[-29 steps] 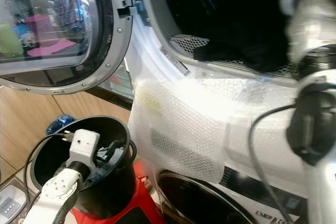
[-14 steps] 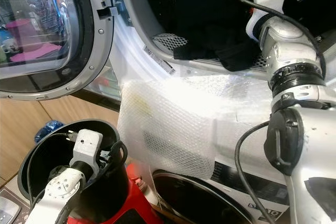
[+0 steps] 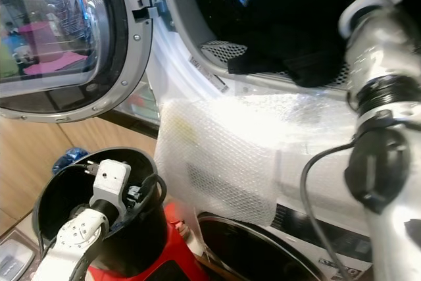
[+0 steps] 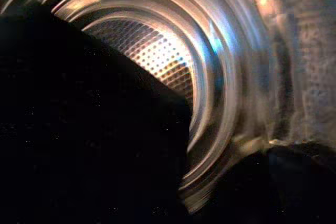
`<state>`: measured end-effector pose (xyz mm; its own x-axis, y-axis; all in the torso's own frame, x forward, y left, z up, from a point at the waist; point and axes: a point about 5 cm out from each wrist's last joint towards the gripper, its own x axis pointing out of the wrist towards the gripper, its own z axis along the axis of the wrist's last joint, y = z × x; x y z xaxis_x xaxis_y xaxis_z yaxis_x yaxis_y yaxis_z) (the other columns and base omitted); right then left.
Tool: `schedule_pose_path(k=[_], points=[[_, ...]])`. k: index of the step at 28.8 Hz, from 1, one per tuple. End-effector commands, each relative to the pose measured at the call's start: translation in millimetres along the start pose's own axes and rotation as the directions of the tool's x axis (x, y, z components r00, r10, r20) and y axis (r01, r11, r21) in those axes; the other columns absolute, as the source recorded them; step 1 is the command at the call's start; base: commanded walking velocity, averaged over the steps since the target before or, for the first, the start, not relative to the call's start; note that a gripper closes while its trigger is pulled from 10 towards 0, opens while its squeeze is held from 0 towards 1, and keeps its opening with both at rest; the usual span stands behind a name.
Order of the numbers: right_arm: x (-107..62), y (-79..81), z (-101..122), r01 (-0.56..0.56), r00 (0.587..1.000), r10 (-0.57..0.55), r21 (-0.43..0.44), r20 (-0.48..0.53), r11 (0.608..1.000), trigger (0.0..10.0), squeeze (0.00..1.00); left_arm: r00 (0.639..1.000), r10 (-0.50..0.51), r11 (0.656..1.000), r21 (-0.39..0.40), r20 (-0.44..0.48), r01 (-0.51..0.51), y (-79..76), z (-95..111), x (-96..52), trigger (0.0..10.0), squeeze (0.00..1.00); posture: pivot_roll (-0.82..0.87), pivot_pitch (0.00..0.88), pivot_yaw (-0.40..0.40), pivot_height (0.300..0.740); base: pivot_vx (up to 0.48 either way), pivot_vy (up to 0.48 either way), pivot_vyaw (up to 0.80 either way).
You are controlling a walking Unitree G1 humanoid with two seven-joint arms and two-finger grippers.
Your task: Clothes washing
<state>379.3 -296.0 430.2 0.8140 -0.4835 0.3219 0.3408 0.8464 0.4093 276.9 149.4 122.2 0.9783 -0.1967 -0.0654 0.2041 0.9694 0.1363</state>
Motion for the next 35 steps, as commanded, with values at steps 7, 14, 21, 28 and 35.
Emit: schedule_pose_path(k=[7,14,21,28,35], points=[[-21.2,65.5,-57,-0.523,0.848,0.453,-0.295,-0.277,0.799,10.0,0.04,0.999,-0.032,0.999,-0.003,0.017,0.032,-4.3,7,2.4,10.0,0.0,0.01,0.0,0.13,0.74,0.0,0.0,0.0],[-25.7,71.0,-70,-0.552,0.829,0.476,-0.3,-0.292,0.778,10.0,1.0,0.999,-0.034,0.999,-0.006,0.014,0.034,-3.5,6,1.9,10.0,0.0,0.0,0.0,0.137,0.74,0.0,0.0,0.0],[-24.2,72.1,-62,-0.529,0.848,0.464,-0.466,-0.257,0.709,10.0,1.0,0.999,-0.038,0.999,-0.007,0.013,0.038,-5.0,6,1.8,10.0,0.0,0.0,0.0,0.136,0.74,0.0,0.0,0.0],[-28.6,94.9,-12,-0.133,0.825,0.559,-0.933,0.082,0.333,10.0,0.0,0.999,-0.044,0.999,0.003,0.023,0.044,-5.7,8,1.8,10.0,0.0,-0.01,0.0,0.139,0.74,0.0,0.0,0.0],[-35.6,105.6,-4,0.11,0.731,0.68,-0.993,0.059,-0.032,10.0,0.0,0.999,-0.049,0.999,0.008,0.022,0.049,-8.1,8,1.1,10.0,0.0,0.0,0.0,0.128,0.74,0.0,0.0,0.0]])
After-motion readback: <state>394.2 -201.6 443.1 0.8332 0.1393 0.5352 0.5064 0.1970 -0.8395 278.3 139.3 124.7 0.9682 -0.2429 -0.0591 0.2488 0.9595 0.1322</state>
